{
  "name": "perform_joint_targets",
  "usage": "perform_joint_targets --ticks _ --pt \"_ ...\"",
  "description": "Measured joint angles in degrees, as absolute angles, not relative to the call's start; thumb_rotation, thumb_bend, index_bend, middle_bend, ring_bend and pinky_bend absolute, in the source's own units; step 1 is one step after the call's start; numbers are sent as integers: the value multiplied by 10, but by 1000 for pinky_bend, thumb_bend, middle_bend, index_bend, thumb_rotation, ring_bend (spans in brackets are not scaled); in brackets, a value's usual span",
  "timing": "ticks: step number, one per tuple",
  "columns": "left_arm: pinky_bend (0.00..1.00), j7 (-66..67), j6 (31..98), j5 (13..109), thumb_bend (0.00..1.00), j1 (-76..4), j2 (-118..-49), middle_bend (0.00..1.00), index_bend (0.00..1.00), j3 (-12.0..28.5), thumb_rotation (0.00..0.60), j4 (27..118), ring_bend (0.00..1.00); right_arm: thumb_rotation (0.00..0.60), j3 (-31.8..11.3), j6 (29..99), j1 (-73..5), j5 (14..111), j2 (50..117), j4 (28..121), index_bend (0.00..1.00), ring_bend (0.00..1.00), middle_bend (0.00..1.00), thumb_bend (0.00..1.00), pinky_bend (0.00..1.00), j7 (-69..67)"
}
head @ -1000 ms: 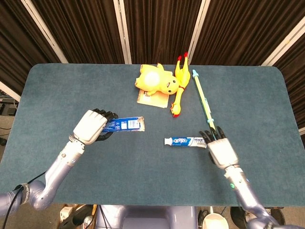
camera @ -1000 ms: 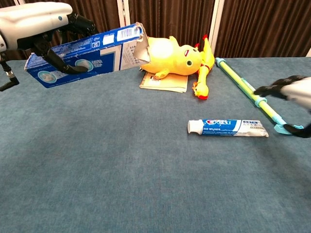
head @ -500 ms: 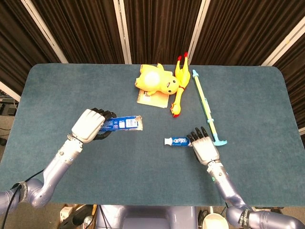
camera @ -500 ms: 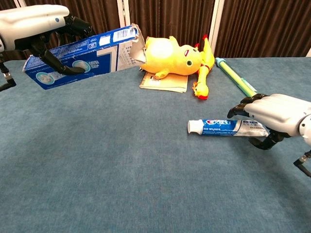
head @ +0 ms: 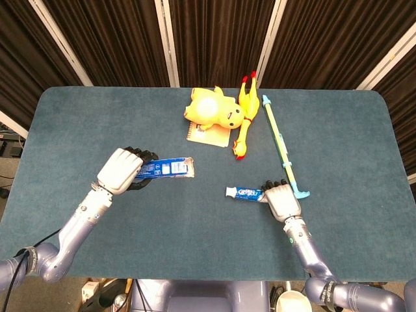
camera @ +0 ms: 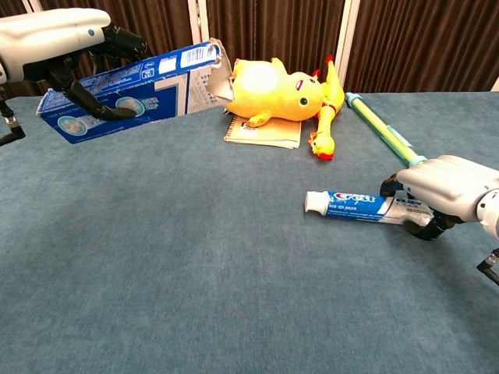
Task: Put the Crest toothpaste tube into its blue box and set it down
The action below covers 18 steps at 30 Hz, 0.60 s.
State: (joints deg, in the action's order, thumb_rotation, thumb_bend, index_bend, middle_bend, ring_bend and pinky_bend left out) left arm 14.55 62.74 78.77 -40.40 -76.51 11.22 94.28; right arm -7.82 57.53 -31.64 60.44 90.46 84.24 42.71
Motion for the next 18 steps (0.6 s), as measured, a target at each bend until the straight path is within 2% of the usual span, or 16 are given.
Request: perform_joint_targets --ticks 10,18 --pt "519 143 636 794 372 -401 -770 533 382 106 600 949 494 600 -70 601 -310 648 882 892 755 617 743 482 623 393" --pt "519 110 665 806 373 -391 -795 533 383 105 600 944 494 600 -73 635 -306 708 819 965 755 617 743 483 622 366"
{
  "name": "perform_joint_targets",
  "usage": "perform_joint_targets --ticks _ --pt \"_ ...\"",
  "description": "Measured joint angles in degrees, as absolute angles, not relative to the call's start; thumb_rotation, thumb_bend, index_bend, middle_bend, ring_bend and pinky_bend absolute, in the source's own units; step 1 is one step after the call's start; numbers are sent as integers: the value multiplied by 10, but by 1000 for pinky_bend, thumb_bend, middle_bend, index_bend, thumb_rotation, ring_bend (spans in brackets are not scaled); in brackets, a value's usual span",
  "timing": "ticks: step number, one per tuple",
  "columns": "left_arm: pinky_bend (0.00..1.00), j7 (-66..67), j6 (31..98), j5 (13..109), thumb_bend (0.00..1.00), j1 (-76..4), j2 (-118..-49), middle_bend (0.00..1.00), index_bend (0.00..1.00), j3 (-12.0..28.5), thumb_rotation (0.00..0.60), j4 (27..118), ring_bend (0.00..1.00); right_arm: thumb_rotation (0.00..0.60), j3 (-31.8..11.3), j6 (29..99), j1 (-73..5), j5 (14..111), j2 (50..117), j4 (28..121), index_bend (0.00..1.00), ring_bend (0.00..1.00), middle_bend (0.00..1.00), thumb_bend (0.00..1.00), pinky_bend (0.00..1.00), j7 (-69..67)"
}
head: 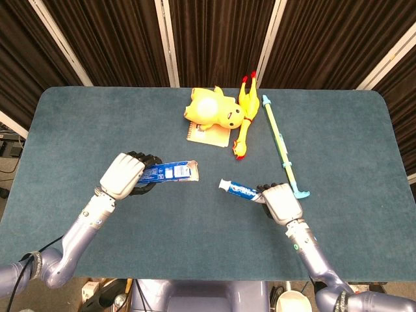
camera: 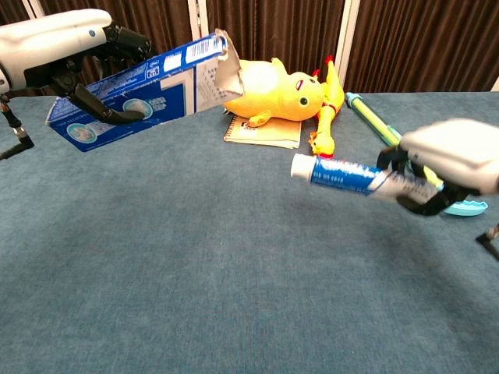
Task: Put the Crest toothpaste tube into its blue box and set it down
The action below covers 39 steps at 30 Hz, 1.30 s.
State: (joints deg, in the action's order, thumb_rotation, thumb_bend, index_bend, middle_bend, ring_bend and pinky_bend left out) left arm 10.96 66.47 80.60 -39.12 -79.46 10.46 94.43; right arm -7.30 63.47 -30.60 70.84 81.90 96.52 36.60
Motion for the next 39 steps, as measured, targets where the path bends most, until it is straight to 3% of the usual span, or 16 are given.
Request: perform_joint_targets --ticks 15,29,39 --pt "519 -8 739 841 372 -371 -918 533 380 103 600 848 494 600 -155 689 -314 710 678 1047 755 617 743 482 623 360" --pt "519 -80 762 853 372 -390 -1035 528 374 120 600 721 493 600 -174 739 -330 845 617 967 755 617 743 482 623 313" --pt "519 -65 721 835 373 -420 -1041 528 374 145 600 717 493 600 -171 765 -353 962 585 888 755 617 743 482 623 298"
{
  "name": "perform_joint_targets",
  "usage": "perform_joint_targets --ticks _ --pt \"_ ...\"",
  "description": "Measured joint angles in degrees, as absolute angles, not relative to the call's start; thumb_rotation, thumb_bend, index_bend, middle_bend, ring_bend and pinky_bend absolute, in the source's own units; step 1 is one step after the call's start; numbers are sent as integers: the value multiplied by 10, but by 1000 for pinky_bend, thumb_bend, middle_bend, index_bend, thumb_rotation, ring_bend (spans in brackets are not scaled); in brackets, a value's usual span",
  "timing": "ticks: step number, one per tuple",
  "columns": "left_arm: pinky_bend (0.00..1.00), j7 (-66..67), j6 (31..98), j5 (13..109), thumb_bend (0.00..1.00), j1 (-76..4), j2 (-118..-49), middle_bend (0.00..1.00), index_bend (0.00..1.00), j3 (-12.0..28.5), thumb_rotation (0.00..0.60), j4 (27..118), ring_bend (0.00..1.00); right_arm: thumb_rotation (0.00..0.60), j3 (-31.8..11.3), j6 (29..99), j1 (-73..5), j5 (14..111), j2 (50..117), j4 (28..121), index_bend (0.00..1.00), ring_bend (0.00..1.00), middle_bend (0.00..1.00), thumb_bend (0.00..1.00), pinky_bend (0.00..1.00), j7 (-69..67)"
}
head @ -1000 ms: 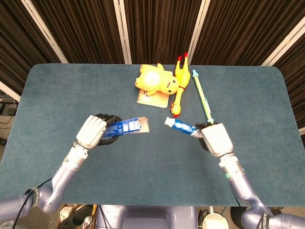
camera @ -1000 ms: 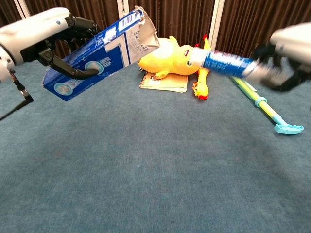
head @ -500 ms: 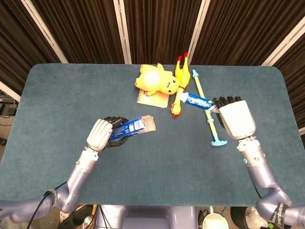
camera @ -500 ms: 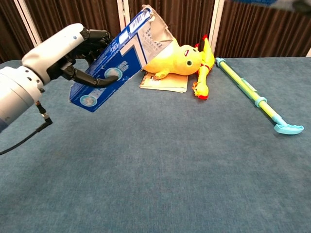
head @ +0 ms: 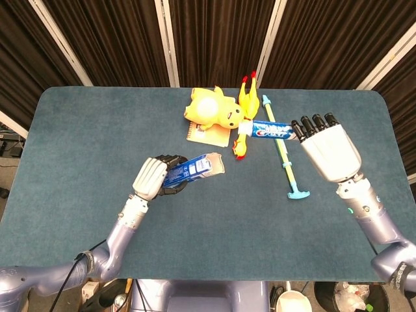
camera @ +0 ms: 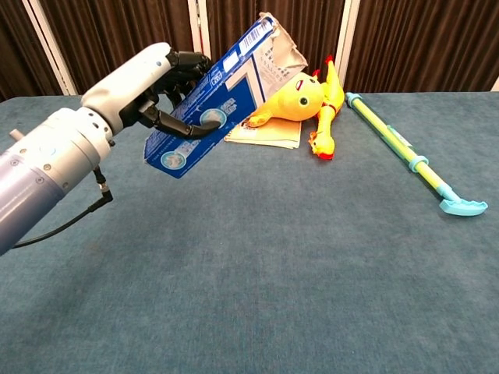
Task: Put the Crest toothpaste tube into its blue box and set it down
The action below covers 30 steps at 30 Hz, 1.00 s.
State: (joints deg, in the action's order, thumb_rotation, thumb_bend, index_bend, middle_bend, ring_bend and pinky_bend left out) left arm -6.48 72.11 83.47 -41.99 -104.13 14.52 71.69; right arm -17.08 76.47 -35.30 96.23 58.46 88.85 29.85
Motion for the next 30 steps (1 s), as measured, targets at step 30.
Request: perform_joint_targets --ticks 30 --pt "519 27 673 785 372 -464 -986 525 374 201 600 826 493 600 -132 823 -408 1132 557 732 755 617 743 482 622 310"
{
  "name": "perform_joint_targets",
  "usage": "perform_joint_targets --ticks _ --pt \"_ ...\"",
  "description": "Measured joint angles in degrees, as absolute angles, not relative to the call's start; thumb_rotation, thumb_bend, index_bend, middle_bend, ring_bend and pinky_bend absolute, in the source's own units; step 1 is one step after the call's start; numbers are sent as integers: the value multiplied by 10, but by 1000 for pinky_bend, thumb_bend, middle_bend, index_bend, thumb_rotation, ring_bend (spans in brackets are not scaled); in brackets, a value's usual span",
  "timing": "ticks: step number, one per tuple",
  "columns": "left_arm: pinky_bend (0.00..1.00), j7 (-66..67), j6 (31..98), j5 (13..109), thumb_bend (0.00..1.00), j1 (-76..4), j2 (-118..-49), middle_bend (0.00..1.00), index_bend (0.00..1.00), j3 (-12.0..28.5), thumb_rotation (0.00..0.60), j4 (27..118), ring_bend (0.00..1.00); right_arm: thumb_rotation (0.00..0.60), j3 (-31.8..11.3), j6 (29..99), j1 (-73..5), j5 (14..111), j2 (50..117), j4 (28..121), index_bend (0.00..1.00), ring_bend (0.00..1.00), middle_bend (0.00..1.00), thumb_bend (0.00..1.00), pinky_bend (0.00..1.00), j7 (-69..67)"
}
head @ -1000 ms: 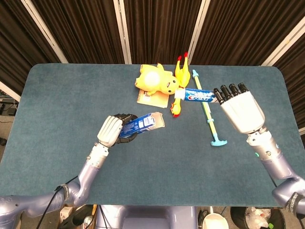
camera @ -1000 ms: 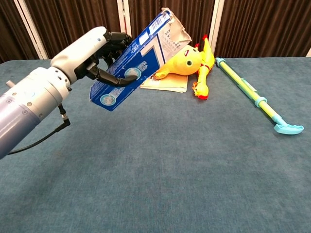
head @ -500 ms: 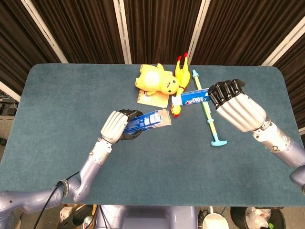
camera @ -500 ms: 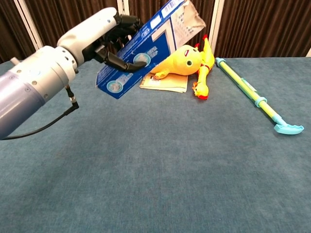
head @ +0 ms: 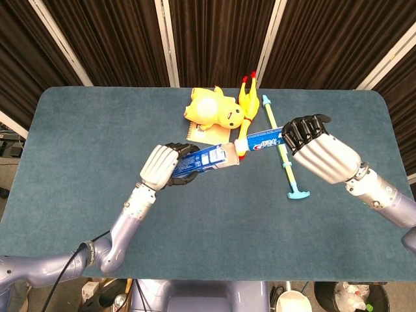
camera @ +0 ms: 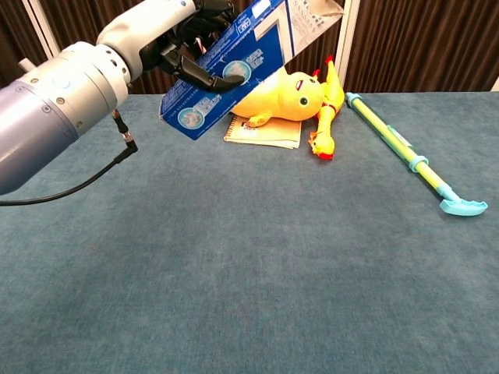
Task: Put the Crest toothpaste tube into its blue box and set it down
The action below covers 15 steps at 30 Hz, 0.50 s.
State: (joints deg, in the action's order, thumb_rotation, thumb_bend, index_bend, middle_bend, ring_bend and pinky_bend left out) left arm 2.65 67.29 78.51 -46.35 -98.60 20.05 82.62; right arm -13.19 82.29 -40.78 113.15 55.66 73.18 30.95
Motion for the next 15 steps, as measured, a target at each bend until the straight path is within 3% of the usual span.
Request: perform_joint_targets --ticks 15 --pt "519 30 675 776 373 -466 -988 526 374 199 600 820 493 600 -125 826 -409 1142 541 755 755 617 743 482 623 313"
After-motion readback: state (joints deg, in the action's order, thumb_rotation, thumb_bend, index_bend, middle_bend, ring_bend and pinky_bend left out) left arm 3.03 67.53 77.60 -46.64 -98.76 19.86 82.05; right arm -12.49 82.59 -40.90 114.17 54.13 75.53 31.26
